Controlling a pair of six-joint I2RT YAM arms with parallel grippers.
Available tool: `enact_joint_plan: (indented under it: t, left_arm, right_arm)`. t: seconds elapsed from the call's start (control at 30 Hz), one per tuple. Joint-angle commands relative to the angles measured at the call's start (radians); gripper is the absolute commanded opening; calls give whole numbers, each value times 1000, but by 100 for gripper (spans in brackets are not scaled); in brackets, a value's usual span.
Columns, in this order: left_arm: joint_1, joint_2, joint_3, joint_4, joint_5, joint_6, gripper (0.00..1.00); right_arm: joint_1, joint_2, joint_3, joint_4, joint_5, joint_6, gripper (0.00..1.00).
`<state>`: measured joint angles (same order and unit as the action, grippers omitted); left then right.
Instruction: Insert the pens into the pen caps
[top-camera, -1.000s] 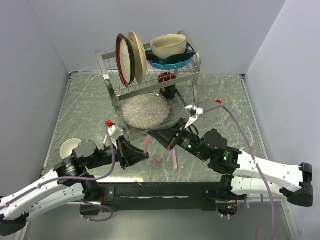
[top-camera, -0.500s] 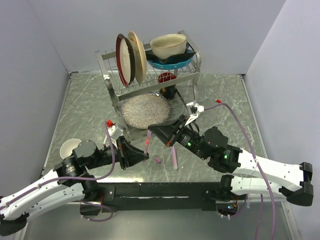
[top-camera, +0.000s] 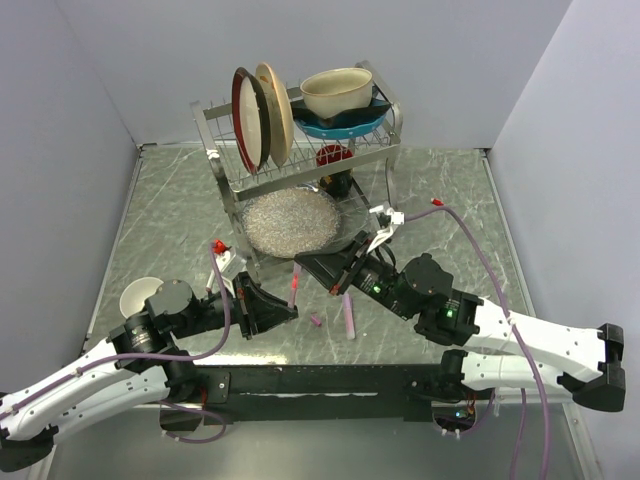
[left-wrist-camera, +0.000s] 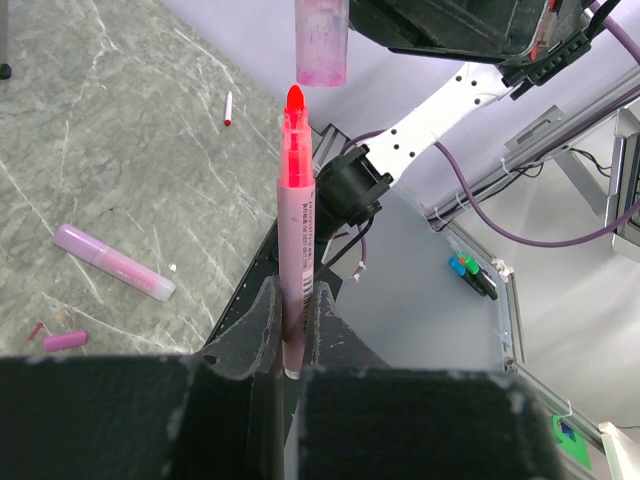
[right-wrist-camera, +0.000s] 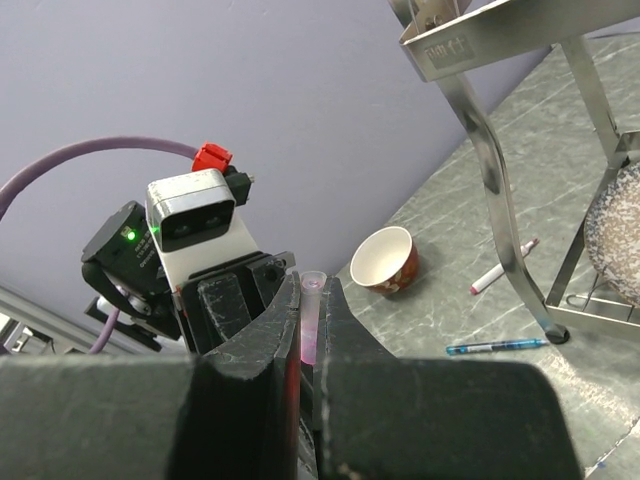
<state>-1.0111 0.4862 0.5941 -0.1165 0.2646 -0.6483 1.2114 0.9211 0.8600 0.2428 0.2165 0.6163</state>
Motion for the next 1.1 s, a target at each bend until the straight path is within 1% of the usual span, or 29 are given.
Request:
enact_joint_plan:
  t: [0.0, 0.27, 0.43, 0.9, 1.07]
  left_arm:
    - [3, -8, 30, 52, 2, -2, 1]
    - [2, -6, 23, 63, 2, -7, 1]
    - [3, -9, 15, 67, 4, -16, 1]
    - [2, 3, 4, 83, 21, -27, 1]
    - [2, 2, 3, 81, 19, -25, 1]
  right_arm:
    - [11, -33, -16, 1, 6, 13, 0]
    - [34, -41, -53, -14, 35, 19, 0]
    - [37, -50, -58, 7, 44, 26, 0]
    - [37, -27, 31, 4, 99, -20, 0]
    - [37, -16, 51, 0, 95, -30, 0]
